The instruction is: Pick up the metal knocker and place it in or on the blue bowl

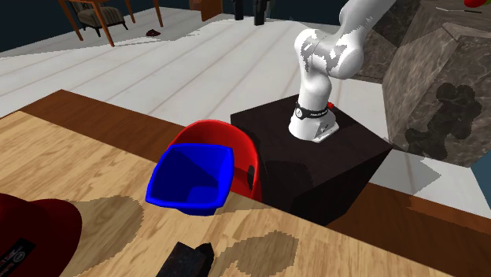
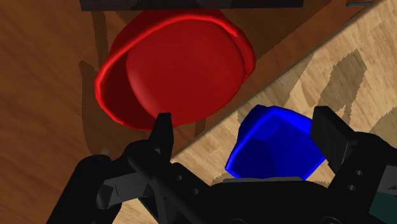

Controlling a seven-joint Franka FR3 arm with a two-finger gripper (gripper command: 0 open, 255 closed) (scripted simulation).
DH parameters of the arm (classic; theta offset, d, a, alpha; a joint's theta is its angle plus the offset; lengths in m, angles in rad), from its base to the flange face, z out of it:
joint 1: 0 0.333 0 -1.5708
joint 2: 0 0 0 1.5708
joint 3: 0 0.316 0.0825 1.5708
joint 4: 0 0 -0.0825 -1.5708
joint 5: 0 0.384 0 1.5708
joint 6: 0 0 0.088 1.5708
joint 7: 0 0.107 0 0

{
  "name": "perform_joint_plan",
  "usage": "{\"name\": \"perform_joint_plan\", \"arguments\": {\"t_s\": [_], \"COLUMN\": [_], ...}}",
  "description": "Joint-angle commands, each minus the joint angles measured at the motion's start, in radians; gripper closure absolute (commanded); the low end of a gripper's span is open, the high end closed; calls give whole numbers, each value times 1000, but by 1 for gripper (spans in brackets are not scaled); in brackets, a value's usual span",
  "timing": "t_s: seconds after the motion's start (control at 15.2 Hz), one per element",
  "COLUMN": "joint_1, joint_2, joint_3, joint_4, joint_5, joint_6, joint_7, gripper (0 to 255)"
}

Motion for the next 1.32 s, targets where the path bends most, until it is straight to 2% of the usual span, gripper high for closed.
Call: {"name": "perform_joint_plan", "arguments": {"t_s": [0.0, 0.66, 1.25], "joint_1": [0, 54, 85], "joint_2": [0, 241, 526], "joint_3": [0, 152, 276], "joint_4": [0, 14, 135], "joint_5": [0, 68, 55], "joint_6": [0, 248, 428], "joint_7": [0, 116, 232], "gripper": [0, 0, 0]}}
